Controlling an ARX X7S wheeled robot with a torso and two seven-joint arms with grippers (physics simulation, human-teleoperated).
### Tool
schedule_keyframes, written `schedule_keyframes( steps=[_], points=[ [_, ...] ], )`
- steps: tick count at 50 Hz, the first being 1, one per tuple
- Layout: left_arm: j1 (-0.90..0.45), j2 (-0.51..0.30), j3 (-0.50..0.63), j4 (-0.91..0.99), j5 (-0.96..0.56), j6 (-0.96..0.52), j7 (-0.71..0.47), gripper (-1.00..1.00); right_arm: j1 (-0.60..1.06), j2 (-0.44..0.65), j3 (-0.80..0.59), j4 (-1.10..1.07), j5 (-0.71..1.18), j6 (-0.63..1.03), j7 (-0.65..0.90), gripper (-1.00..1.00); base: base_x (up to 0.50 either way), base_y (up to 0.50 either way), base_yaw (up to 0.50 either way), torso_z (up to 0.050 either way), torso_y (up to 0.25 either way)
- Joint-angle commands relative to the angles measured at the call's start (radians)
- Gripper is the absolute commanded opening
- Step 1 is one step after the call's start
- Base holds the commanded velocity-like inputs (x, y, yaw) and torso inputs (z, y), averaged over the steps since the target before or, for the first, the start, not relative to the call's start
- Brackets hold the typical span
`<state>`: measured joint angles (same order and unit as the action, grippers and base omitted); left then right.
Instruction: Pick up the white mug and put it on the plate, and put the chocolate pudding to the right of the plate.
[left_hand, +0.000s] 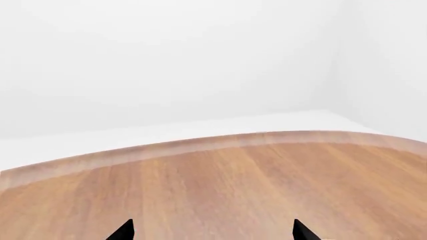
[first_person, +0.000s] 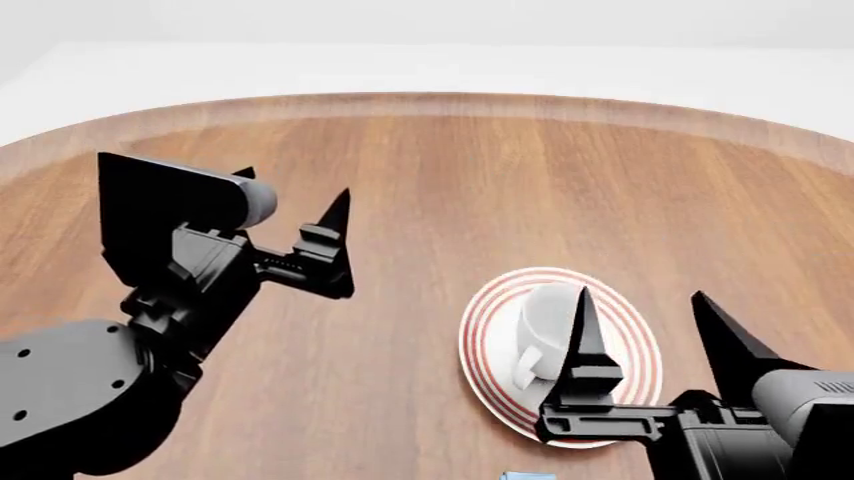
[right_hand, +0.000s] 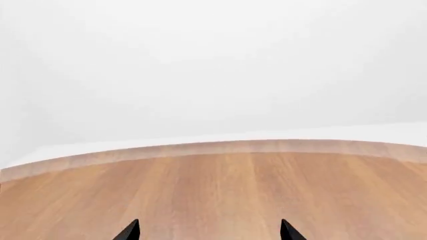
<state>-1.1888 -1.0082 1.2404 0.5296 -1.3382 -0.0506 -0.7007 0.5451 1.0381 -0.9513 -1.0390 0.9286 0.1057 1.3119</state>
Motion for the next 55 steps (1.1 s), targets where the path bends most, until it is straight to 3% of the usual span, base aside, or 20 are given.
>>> schedule_keyframes(
  steps=[1, 8, 25, 35, 42, 50, 55],
  points=[
    [0.016, 0.004, 0.001, -0.009, -0.003, 0.009, 0.005, 1.00, 0.112, 0.034, -0.112, -0.004, 0.159, -0.067, 0.063, 1.00, 0.00, 0.00, 0.00, 0.000, 0.000],
    [0.022, 0.008, 0.002, -0.015, -0.003, 0.010, 0.008, 1.00, 0.184, 0.005, -0.187, -0.007, 0.255, -0.108, 0.079, 1.00, 0.00, 0.00, 0.00, 0.000, 0.000],
    [0.034, 0.006, 0.000, -0.022, -0.006, 0.018, 0.012, 1.00, 0.374, -0.025, -0.443, -0.007, 0.260, -0.186, 0.136, 1.00, 0.00, 0.00, 0.00, 0.000, 0.000],
    [0.042, 0.009, 0.000, -0.028, -0.005, 0.019, 0.013, 1.00, 0.547, -0.082, -0.604, -0.008, 0.321, -0.197, 0.257, 1.00, 0.00, 0.00, 0.00, 0.000, 0.000],
    [0.046, 0.014, 0.001, -0.031, -0.005, 0.020, 0.012, 1.00, 0.535, -0.106, -0.538, -0.008, 0.403, -0.140, 0.258, 1.00, 0.00, 0.00, 0.00, 0.000, 0.000],
    [0.058, 0.021, 0.003, -0.045, -0.002, 0.025, 0.019, 1.00, 0.369, -0.114, -0.210, -0.007, 0.557, 0.031, 0.259, 1.00, 0.00, 0.00, 0.00, 0.000, 0.000],
    [0.056, 0.028, 0.003, -0.044, -0.005, 0.020, 0.017, 1.00, 0.319, -0.110, -0.122, 0.002, 0.632, 0.053, 0.259, 1.00, 0.00, 0.00, 0.00, 0.000, 0.000]
  ],
)
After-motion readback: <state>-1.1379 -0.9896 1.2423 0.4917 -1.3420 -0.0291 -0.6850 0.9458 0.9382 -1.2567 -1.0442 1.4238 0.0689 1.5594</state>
